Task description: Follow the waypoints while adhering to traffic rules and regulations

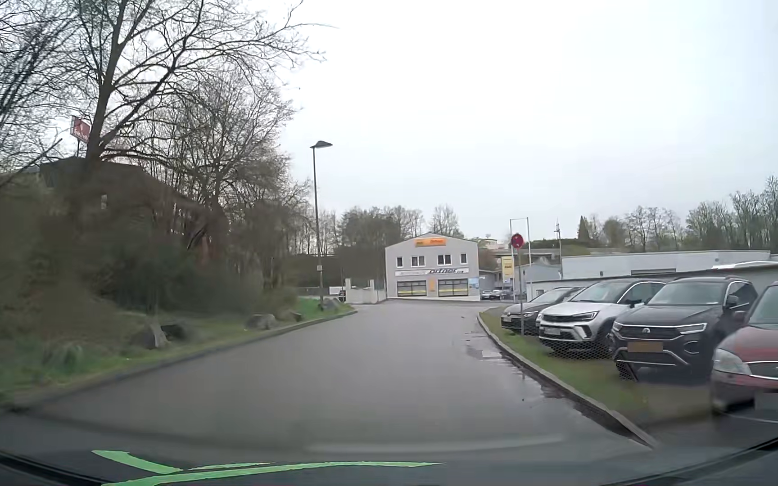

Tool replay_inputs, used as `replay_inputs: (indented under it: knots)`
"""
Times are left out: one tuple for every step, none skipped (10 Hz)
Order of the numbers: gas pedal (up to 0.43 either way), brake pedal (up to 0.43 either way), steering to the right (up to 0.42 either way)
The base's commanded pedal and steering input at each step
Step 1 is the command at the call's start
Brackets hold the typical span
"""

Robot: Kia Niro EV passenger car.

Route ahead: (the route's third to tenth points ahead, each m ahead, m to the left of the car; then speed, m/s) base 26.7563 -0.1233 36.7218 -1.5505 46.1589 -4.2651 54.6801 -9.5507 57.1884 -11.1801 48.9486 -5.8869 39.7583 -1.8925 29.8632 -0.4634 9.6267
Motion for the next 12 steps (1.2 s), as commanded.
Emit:
replay_inputs:
  knots:
    - [0.118,0.000,0.015]
    - [0.110,0.000,0.017]
    - [0.110,0.000,0.018]
    - [0.098,0.000,0.019]
    - [0.098,0.000,0.020]
    - [0.087,0.000,0.021]
    - [0.059,0.000,0.023]
    - [0.020,0.000,0.024]
    - [0.000,0.000,0.024]
    - [0.000,0.000,0.024]
    - [0.000,0.000,0.024]
    - [0.000,0.000,0.023]
